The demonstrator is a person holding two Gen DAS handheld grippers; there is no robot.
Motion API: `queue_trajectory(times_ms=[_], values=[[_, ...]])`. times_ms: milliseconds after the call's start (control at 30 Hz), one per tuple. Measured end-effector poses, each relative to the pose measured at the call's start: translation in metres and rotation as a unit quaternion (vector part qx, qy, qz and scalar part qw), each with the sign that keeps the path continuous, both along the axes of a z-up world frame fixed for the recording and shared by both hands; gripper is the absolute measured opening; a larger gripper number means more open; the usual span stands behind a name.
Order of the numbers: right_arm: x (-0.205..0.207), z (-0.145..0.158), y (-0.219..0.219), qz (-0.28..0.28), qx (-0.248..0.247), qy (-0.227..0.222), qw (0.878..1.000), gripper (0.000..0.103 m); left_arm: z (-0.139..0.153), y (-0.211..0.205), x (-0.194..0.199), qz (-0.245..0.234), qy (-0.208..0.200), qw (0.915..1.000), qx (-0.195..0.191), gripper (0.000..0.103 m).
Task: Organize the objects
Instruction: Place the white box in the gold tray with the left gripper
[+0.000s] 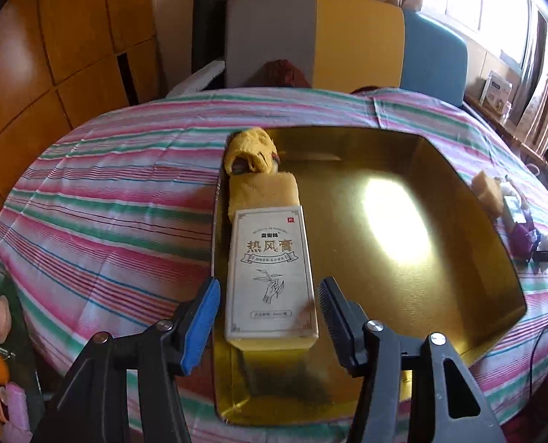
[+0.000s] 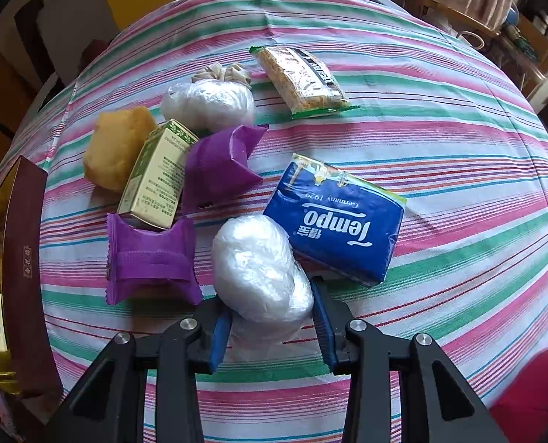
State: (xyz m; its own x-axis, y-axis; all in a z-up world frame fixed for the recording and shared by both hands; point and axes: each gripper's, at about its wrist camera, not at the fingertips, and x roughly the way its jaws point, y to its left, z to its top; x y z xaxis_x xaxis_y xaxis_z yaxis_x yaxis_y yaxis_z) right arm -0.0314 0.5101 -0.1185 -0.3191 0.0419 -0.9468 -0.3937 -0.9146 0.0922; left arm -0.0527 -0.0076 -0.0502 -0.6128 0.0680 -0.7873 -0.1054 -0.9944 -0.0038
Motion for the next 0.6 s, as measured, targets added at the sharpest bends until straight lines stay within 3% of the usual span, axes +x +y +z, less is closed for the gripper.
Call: queue_trajectory(times_ms=[167, 367, 467, 600], values=[[0.004, 0.004, 0.004, 0.001, -0.004, 0.017, 1.0, 0.04, 0.014, 0.0, 0.013, -0.009, 0.021, 0.9997, 0.008, 0.057], [0.008, 0.04, -0.012, 0.032, -0.012, 0.105, 0.994, 0.04, 0.018, -0.007, 0.019, -0.003, 0.025, 0.9995, 0.02, 0.057], [-0.019, 0.067, -0.064, 0.069, -0.013, 0.129, 0.989, 0.04, 0.018, -0.01, 0.021, 0.007, 0.029, 0.9993, 0.021, 0.057], [-0.009, 0.106, -0.138, 0.135, -0.019, 0.158, 0.978, 0.04, 0.019, -0.013, 0.025, 0.017, 0.037, 0.999, 0.016, 0.057]])
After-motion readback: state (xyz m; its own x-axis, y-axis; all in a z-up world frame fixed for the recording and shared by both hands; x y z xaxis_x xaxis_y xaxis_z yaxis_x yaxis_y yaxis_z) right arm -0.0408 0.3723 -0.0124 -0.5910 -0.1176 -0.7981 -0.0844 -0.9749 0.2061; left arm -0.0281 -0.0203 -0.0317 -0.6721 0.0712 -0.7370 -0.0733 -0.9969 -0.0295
